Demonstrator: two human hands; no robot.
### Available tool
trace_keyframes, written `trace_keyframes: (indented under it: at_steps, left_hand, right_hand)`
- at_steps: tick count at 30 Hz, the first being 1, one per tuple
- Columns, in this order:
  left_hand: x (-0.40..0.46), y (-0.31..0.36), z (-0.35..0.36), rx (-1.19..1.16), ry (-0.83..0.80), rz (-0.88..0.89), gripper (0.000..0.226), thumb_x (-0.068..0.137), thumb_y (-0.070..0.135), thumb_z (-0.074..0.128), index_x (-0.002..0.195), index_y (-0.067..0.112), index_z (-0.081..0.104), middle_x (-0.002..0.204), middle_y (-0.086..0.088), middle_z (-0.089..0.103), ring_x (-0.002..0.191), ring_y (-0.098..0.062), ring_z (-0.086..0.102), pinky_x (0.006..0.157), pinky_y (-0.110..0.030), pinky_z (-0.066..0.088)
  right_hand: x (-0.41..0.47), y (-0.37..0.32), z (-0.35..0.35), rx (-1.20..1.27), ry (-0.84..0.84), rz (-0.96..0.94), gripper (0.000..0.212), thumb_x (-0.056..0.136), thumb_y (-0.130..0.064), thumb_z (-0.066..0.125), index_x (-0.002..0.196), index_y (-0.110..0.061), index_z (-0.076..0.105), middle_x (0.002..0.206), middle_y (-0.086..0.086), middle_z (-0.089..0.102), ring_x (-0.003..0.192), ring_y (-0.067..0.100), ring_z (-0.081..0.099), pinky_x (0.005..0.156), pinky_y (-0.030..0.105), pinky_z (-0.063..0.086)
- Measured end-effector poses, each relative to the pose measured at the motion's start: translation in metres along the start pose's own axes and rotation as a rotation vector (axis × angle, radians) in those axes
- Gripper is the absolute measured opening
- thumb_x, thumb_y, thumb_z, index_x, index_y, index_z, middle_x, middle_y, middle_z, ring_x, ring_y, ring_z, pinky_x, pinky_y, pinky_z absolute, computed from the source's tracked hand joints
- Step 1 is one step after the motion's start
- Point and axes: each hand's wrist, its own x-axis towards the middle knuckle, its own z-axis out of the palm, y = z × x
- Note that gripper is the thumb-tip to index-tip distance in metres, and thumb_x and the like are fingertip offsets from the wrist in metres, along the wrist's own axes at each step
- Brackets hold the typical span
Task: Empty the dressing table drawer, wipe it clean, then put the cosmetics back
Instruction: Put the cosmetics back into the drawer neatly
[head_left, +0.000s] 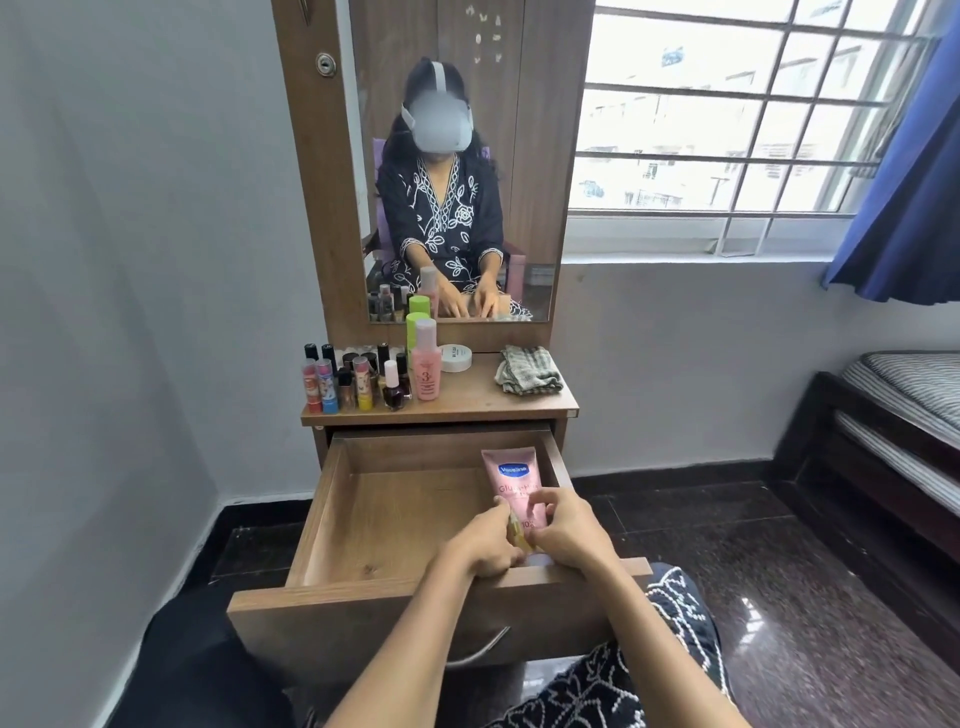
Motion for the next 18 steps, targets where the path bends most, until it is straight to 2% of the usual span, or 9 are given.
trace_keyframes:
  at_steps: [3,5,8,13,18]
  left_hand:
    - [0.0009,0.0030,-0.0005,0.064,-0.024,0.015,0.049,0.085,0.014,0.061,0.130,0.006,0.042,0.129,-0.010,0.054,0.112,-0.024,0.054,0.093,-0.031,0.041]
    - [0.0013,0.0038,-0.0003,0.093,-0.040,0.035,0.032,0.085,0.012,0.060,0.116,0.005,0.052,0.117,-0.012,0.060,0.099,-0.023,0.056,0.082,-0.030,0.042]
    - [0.0025,0.0047,0.0001,0.118,-0.057,0.061,0.015,0.086,0.009,0.057,0.101,0.009,0.054,0.101,-0.013,0.058,0.086,-0.017,0.050,0.070,-0.024,0.036]
    - [0.0054,0.0029,0.0007,0.095,-0.105,0.078,0.006,0.087,0.010,0.057,0.092,0.009,0.054,0.090,-0.009,0.054,0.082,-0.016,0.047,0.068,-0.023,0.034]
    - [0.0090,0.0001,0.0020,0.099,-0.119,0.085,0.008,0.088,0.011,0.056,0.095,0.010,0.053,0.092,-0.008,0.053,0.085,-0.017,0.049,0.073,-0.025,0.035]
  right_hand:
    - [0.0012,-0.0007,0.0024,-0.075,-0.031,0.010,0.028,0.083,-0.011,0.063,0.110,-0.016,0.061,0.120,0.008,0.061,0.103,0.022,0.059,0.076,0.023,0.043]
    - [0.0017,-0.0012,0.0035,-0.112,-0.046,0.024,0.033,0.084,-0.010,0.060,0.116,-0.017,0.059,0.127,0.007,0.058,0.111,0.022,0.056,0.078,0.021,0.040]
    - [0.0011,-0.0023,0.0041,-0.149,-0.057,0.048,0.034,0.085,-0.012,0.057,0.118,-0.020,0.059,0.130,0.005,0.055,0.114,0.022,0.054,0.080,0.023,0.038]
    - [0.0009,-0.0058,0.0051,-0.215,-0.079,0.065,0.030,0.088,-0.014,0.054,0.118,-0.019,0.058,0.128,0.005,0.056,0.115,0.024,0.054,0.083,0.026,0.040]
    - [0.0016,-0.0053,0.0064,-0.254,-0.075,0.067,0.028,0.088,-0.015,0.053,0.115,-0.018,0.058,0.126,0.007,0.057,0.114,0.025,0.054,0.085,0.028,0.043]
